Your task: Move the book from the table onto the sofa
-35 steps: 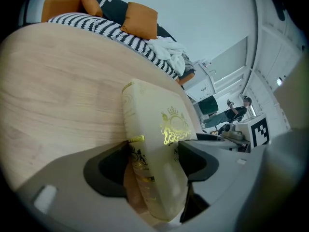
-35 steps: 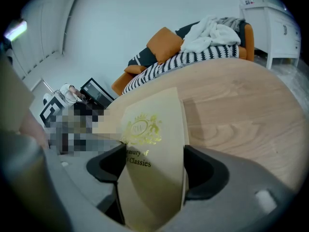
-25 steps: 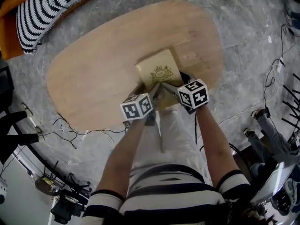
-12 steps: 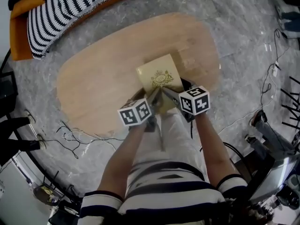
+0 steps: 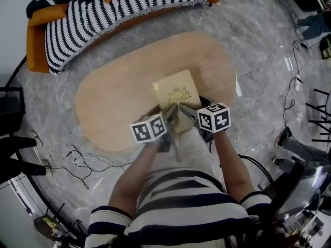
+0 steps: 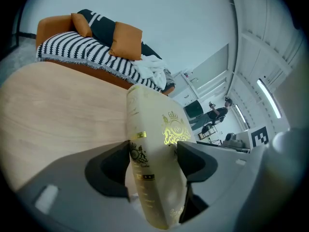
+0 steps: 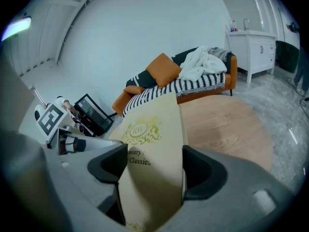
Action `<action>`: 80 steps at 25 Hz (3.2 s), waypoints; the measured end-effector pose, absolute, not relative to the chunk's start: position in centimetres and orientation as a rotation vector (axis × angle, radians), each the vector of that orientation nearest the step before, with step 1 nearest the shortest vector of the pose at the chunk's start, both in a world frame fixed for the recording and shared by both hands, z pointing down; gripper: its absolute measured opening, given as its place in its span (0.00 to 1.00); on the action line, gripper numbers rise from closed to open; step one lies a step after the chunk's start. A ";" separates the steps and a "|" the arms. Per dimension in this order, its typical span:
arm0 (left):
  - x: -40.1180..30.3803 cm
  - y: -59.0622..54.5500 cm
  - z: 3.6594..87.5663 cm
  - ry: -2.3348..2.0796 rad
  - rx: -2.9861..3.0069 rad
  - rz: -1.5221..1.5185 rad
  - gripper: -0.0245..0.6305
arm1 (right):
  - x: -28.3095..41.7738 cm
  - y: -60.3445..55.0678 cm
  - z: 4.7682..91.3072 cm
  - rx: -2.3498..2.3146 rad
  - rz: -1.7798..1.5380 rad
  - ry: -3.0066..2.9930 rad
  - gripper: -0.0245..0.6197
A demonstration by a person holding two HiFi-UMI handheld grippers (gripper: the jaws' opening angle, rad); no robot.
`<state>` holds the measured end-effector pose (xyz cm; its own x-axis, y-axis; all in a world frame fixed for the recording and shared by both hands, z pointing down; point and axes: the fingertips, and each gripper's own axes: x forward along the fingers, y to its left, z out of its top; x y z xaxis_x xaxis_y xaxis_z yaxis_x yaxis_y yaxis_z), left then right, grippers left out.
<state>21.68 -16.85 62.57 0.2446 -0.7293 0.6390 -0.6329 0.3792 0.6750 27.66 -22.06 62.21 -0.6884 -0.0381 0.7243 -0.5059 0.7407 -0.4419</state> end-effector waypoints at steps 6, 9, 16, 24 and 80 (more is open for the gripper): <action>21.9 -14.9 59.9 -1.425 1.354 -0.100 0.52 | 27.7 -19.9 59.6 0.453 0.842 -2.236 0.59; 22.2 -13.8 59.1 -1.436 1.350 -0.103 0.51 | 28.0 -18.8 58.7 0.436 0.838 -2.243 0.59; 24.2 -10.9 56.5 -1.467 1.336 -0.155 0.51 | 29.7 -16.1 55.9 0.400 0.765 -2.276 0.59; 27.8 -7.4 54.8 -1.500 1.342 -0.129 0.51 | 33.4 -12.6 54.4 0.401 0.785 -2.314 0.58; 5.4 32.8 52.3 -1.894 0.852 -0.625 0.50 | 7.3 25.1 51.7 -0.304 0.417 -2.283 0.58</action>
<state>5.40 32.82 52.29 -0.3215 -0.7744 0.5450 -0.2977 0.6290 0.7182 7.32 25.08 51.69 -0.6672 0.3430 0.6612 0.0872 0.9175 -0.3880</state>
